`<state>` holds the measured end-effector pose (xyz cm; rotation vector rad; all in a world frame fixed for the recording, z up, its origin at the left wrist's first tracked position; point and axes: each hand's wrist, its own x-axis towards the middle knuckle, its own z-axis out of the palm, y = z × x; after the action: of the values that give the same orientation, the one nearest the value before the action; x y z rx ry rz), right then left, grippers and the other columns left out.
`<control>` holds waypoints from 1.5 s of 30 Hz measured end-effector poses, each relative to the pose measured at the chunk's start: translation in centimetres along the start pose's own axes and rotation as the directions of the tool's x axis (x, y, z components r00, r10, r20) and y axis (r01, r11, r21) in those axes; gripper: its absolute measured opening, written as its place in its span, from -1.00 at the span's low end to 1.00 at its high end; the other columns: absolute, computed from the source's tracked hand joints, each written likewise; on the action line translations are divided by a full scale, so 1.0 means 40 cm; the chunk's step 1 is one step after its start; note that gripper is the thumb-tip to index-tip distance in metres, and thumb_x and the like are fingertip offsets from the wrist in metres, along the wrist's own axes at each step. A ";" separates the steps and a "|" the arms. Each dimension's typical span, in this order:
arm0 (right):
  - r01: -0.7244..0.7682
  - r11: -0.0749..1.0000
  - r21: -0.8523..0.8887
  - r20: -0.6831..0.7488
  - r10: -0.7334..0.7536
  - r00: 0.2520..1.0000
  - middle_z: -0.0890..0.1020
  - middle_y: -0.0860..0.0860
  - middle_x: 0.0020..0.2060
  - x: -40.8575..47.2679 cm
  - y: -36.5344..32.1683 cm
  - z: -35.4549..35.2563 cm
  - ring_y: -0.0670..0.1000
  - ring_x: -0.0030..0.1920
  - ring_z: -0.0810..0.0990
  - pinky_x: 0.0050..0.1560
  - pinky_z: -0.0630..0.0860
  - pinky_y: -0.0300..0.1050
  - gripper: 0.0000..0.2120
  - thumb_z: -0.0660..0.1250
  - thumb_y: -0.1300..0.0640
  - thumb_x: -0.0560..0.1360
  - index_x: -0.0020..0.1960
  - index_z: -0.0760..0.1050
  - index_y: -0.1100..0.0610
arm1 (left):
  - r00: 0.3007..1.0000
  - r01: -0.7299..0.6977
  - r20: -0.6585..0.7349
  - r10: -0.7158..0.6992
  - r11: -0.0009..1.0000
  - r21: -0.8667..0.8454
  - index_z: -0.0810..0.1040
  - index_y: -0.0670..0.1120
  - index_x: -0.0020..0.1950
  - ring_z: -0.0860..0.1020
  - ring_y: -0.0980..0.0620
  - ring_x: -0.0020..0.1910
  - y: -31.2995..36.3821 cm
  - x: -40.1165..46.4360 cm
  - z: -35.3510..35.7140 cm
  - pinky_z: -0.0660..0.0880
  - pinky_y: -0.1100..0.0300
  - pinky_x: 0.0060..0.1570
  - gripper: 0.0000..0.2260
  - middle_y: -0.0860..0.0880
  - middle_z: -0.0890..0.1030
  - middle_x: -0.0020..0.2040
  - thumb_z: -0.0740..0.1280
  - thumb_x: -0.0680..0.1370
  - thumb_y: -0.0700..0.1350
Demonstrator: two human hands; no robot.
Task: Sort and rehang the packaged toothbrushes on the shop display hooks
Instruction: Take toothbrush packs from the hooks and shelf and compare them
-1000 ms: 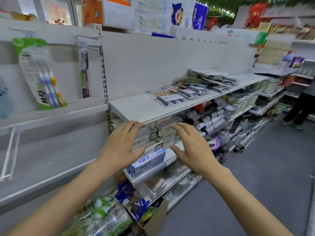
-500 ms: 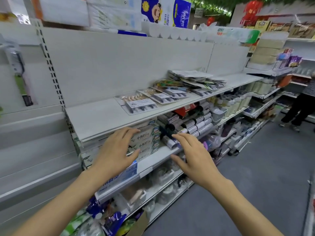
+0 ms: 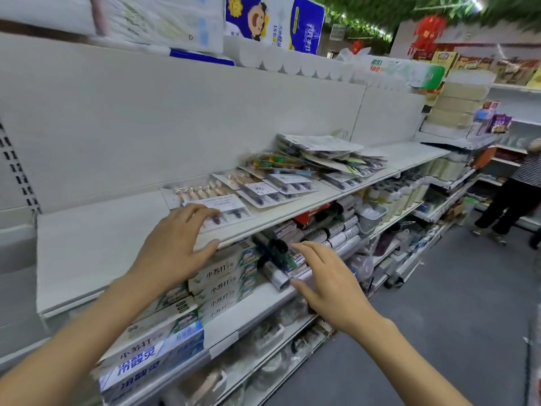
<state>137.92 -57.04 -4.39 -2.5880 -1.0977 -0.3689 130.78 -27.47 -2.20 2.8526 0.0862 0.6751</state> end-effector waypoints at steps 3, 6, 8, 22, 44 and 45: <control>0.024 1.000 -0.020 -0.007 -0.024 1.000 0.36 -0.06 0.46 0.102 0.045 0.000 -0.01 0.46 0.30 0.45 0.34 -0.03 -0.42 0.30 -0.09 0.60 0.55 0.24 0.04 | 0.998 0.065 0.000 -0.065 0.998 0.016 0.32 0.07 0.49 0.37 -0.02 0.38 -0.045 0.069 0.003 0.39 0.02 0.30 -0.45 0.05 0.38 0.45 0.18 0.55 0.25; 0.043 0.999 0.022 -0.050 -0.042 0.998 0.37 -0.06 0.45 0.206 0.067 0.012 -0.01 0.46 0.30 0.45 0.34 -0.05 -0.43 0.30 -0.08 0.60 0.55 0.24 0.03 | 0.993 0.106 0.043 -0.109 0.992 0.073 0.27 0.07 0.53 0.35 -0.02 0.42 -0.079 0.118 0.008 0.37 0.03 0.31 -0.44 0.06 0.33 0.51 0.23 0.59 0.25; 0.066 0.996 0.062 -0.065 -0.062 0.996 0.37 -0.05 0.45 0.266 0.067 0.026 -0.02 0.47 0.29 0.45 0.31 -0.08 -0.44 0.31 -0.05 0.60 0.54 0.25 0.03 | 0.981 0.155 0.103 -0.167 0.982 0.109 0.24 0.07 0.55 0.34 -0.03 0.43 -0.100 0.135 0.011 0.34 0.03 0.33 -0.42 0.06 0.31 0.53 0.20 0.59 0.27; 0.271 0.958 0.094 0.044 -0.276 0.960 0.34 -0.03 0.47 0.548 0.143 0.123 0.05 0.45 0.33 0.23 0.47 -0.05 -0.35 0.33 0.18 0.50 0.55 0.22 0.02 | 0.792 0.480 0.296 -0.533 0.845 0.237 0.23 0.05 0.56 0.39 -0.01 0.38 -0.134 0.212 0.022 0.39 0.07 0.24 -0.33 0.02 0.47 0.38 0.02 0.57 0.40; 0.527 0.846 0.079 -0.193 -0.506 0.841 0.71 -0.04 0.05 0.618 0.224 0.141 -0.01 -0.15 0.71 -0.53 0.49 -0.18 -0.70 0.60 0.14 0.23 -0.06 0.65 0.02 | 0.527 0.583 0.256 -0.811 0.125 -0.803 0.64 0.16 0.21 0.70 -0.10 -0.02 -0.025 0.280 0.101 0.60 -0.13 0.13 -0.55 -0.07 0.69 0.15 0.49 0.45 -0.30; 0.542 0.835 0.094 -0.228 -0.512 0.828 0.72 -0.04 0.06 0.614 0.222 0.135 -0.02 -0.13 0.72 -0.52 0.49 -0.20 -0.71 0.59 0.14 0.24 -0.06 0.66 0.02 | 0.516 0.582 0.250 -0.819 0.121 -0.805 0.62 0.14 0.25 0.72 -0.08 -0.11 -0.020 0.276 0.099 0.60 -0.11 0.06 -0.54 -0.06 0.72 0.07 0.48 0.46 -0.29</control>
<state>161.56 -44.89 -2.38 -2.0210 -1.6874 -0.6164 142.42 -26.30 -1.03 1.4246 0.8896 0.5891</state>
